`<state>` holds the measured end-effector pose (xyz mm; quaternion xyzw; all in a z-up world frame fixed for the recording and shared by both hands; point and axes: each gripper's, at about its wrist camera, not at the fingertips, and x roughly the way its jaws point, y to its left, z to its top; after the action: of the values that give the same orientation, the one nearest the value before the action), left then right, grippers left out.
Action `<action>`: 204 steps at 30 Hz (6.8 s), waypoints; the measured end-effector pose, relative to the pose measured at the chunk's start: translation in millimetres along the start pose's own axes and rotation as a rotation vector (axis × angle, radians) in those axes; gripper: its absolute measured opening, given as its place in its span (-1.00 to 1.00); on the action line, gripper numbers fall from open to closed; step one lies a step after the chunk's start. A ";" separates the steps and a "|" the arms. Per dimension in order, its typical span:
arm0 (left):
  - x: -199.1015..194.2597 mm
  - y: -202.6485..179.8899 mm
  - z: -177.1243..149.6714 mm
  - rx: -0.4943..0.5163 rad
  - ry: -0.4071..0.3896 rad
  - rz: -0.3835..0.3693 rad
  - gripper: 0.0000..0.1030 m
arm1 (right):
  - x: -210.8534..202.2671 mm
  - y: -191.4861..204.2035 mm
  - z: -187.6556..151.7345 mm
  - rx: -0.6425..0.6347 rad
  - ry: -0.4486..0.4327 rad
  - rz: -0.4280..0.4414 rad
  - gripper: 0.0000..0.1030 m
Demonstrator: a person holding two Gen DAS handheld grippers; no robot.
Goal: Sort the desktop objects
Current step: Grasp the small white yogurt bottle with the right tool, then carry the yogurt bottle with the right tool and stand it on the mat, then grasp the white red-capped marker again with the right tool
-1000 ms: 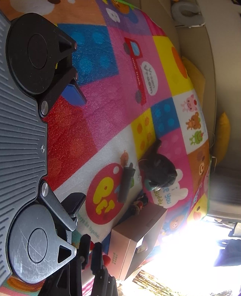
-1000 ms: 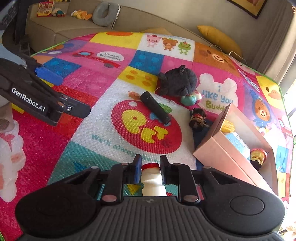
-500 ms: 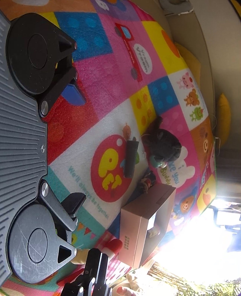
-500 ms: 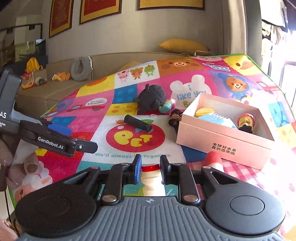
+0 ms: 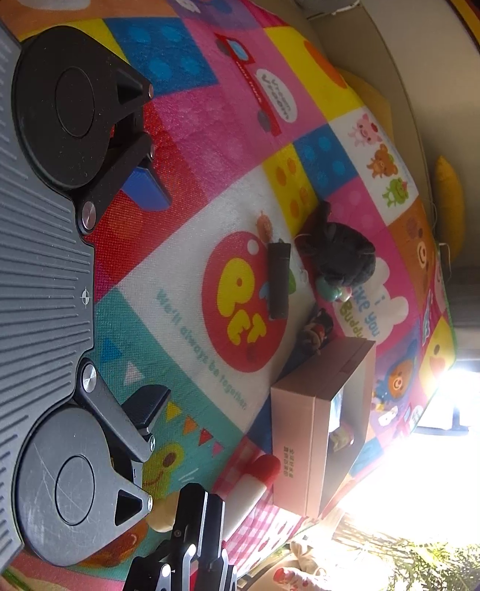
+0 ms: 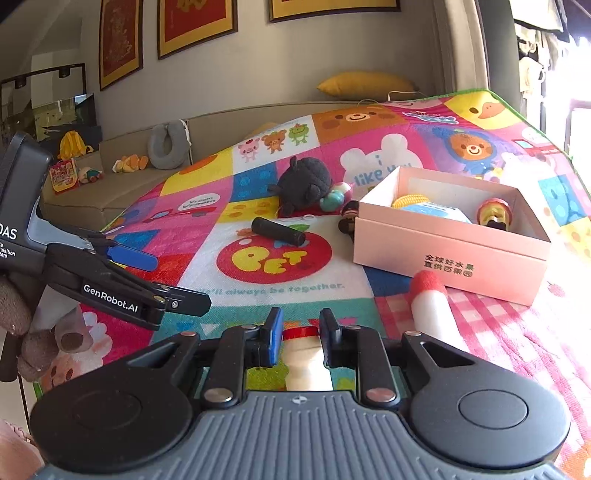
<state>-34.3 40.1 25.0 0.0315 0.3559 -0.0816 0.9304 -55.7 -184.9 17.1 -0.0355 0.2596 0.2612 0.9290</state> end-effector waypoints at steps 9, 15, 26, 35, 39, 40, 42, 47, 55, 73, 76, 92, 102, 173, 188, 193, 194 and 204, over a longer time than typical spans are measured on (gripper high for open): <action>-4.9 -12.9 -0.8 0.026 -0.001 -0.018 1.00 | -19.3 -8.2 -8.8 0.003 -0.004 -0.028 -0.59; -14.8 -28.8 -4.6 0.087 -0.018 -0.128 1.00 | -29.3 -10.9 -10.1 -0.005 -0.033 -0.054 -0.59; -15.0 -103.7 -15.7 0.350 -0.024 -0.314 1.00 | -60.0 -36.9 -26.5 0.092 -0.056 -0.087 -0.59; -10.0 -103.5 -15.7 0.339 -0.045 -0.291 1.00 | -49.2 -32.9 -12.0 0.110 -0.115 -0.006 -0.59; -7.8 -91.2 -14.4 0.315 -0.059 -0.236 1.00 | -35.9 -24.5 1.1 0.088 -0.134 0.066 -0.59; -7.3 -87.3 -13.8 0.307 -0.061 -0.221 1.00 | -30.2 -23.1 5.5 0.089 -0.133 0.089 -0.59; -4.8 -79.4 -12.3 0.287 -0.061 -0.188 1.00 | -18.0 -22.0 11.7 0.100 -0.119 0.119 -0.59; 6.2 -67.3 -6.9 0.258 -0.064 -0.154 1.00 | 9.2 -20.3 20.3 0.115 -0.070 0.180 -0.59; 18.8 -63.5 0.7 0.259 -0.084 -0.103 1.00 | 5.9 -19.9 7.0 0.096 -0.035 0.154 -0.59; 12.3 -57.0 -10.8 0.255 -0.043 -0.109 1.00 | -0.7 -10.6 6.2 0.037 -0.010 0.094 -0.56; 11.5 -58.9 -10.2 0.258 -0.046 -0.138 1.00 | -17.5 -20.4 6.5 0.052 -0.036 0.032 -0.27; 1.5 -23.8 1.1 0.133 -0.072 -0.054 1.00 | -23.7 3.4 -5.0 -0.091 0.073 0.018 -0.11; 6.0 3.7 -4.2 0.007 -0.051 -0.056 1.00 | -9.1 9.6 -3.0 -0.114 0.163 -0.007 -0.60; 29.8 -45.2 -10.3 0.144 -0.086 -0.156 1.00 | -32.9 -68.4 0.4 0.277 0.189 -0.049 -0.23; 26.7 -39.8 -9.7 0.097 -0.091 -0.147 1.00 | 17.0 -64.1 20.5 0.197 0.213 -0.115 -0.44; 16.1 -48.6 0.1 0.077 -0.103 -0.229 1.00 | -7.1 -62.3 21.5 0.180 0.160 -0.130 -0.45; 13.2 -54.3 2.0 0.101 -0.121 -0.239 1.00 | -10.8 -63.1 21.0 0.183 0.155 -0.138 -0.45; 33.6 -79.1 15.0 0.177 -0.081 -0.181 0.21 | -21.5 -74.6 3.9 0.231 0.187 -0.157 -0.44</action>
<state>-13.6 -43.9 13.7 0.0776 0.3109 -0.1976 0.9264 -31.9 -258.4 26.1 0.0273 0.3696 0.1516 0.9163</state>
